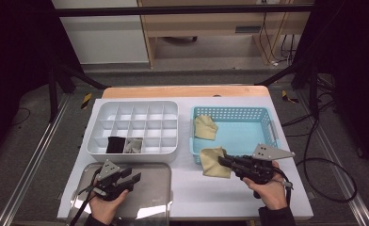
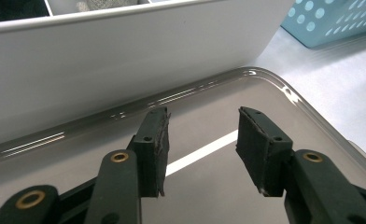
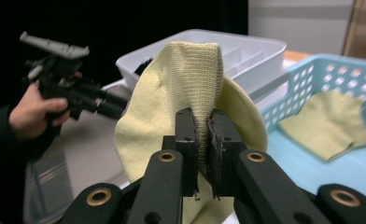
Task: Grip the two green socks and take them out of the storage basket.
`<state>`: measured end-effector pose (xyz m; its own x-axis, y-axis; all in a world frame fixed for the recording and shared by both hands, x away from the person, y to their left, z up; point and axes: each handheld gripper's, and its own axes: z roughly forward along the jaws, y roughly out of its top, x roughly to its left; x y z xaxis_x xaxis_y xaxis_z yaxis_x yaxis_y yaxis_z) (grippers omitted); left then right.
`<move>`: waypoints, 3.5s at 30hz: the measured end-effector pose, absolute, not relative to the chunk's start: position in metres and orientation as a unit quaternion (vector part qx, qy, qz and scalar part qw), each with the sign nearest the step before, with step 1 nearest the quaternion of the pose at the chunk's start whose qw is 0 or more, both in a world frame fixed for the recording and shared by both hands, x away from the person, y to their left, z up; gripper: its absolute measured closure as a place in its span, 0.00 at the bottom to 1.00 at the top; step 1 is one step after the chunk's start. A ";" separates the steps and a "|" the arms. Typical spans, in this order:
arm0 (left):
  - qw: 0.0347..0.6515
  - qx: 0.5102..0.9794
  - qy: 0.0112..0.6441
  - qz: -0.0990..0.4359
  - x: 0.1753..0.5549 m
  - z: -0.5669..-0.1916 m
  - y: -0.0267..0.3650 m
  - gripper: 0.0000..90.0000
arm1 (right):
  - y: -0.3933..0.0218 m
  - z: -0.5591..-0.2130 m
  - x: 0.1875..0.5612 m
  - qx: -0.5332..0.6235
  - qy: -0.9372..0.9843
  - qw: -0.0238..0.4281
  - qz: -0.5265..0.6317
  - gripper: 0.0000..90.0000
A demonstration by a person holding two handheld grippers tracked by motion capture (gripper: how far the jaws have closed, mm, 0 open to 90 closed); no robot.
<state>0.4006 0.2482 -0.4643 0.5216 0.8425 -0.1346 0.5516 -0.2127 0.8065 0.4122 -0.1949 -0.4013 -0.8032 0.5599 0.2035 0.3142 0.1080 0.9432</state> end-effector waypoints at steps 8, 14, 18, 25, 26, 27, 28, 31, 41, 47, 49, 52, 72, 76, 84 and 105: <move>0.428 0.760 0.458 0.170 0.400 -0.464 0.248 0.59 | -0.189 -0.435 0.399 0.305 0.750 0.077 0.582 0.93; 0.427 0.761 0.457 0.171 0.399 -0.463 0.248 0.59 | -0.185 -0.462 0.397 0.317 0.767 0.062 0.555 0.93; 0.431 0.759 0.458 0.171 0.399 -0.463 0.248 0.59 | -0.184 -0.470 0.397 0.321 0.773 0.063 0.544 0.92; 0.430 0.759 0.458 0.172 0.400 -0.463 0.249 0.59 | -0.184 -0.486 0.399 0.333 0.799 0.066 0.497 0.90; 0.430 0.759 0.458 0.172 0.400 -0.463 0.249 0.59 | -0.184 -0.487 0.400 0.333 0.802 0.068 0.490 0.89; 0.430 0.759 0.458 0.173 0.400 -0.463 0.249 0.59 | -0.183 -0.488 0.400 0.333 0.804 0.068 0.489 0.88; 0.430 0.759 0.458 0.172 0.400 -0.463 0.249 0.58 | -0.183 -0.488 0.400 0.333 0.805 0.069 0.485 0.88; 0.431 0.758 0.459 0.172 0.399 -0.463 0.249 0.58 | -0.183 -0.488 0.400 0.333 0.806 0.071 0.483 0.85; 0.428 0.759 0.459 0.173 0.400 -0.463 0.249 0.55 | -0.189 -0.473 0.396 0.336 0.785 0.089 0.513 0.70; 0.430 0.757 0.460 0.173 0.399 -0.462 0.250 0.54 | -0.195 -0.459 0.395 0.338 0.767 0.098 0.536 0.63; 0.430 0.757 0.460 0.173 0.400 -0.461 0.250 0.54 | -0.195 -0.455 0.396 0.339 0.766 0.102 0.537 0.61; 0.430 0.756 0.461 0.174 0.400 -0.460 0.252 0.54 | -0.195 -0.447 0.400 0.340 0.762 0.112 0.540 0.58; 0.429 0.756 0.463 0.174 0.401 -0.460 0.254 0.53 | -0.185 -0.393 0.456 0.365 0.737 0.155 0.547 0.43; 0.430 0.754 0.465 0.176 0.401 -0.459 0.256 0.53 | -0.182 -0.387 0.472 0.378 0.733 0.167 0.540 0.42; 0.430 0.753 0.465 0.175 0.401 -0.459 0.257 0.54 | -0.178 -0.374 0.503 0.397 0.719 0.184 0.539 0.41; 0.433 0.752 0.465 0.177 0.401 -0.458 0.258 0.54 | -0.154 -0.377 0.558 0.417 0.718 0.208 0.517 0.40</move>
<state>0.4011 0.2579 -0.4580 0.5052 0.8521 -0.1369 0.5464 -0.1930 0.8150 0.5578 -0.1539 -0.3773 -0.5660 0.8135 0.1334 0.3843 0.1172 0.9157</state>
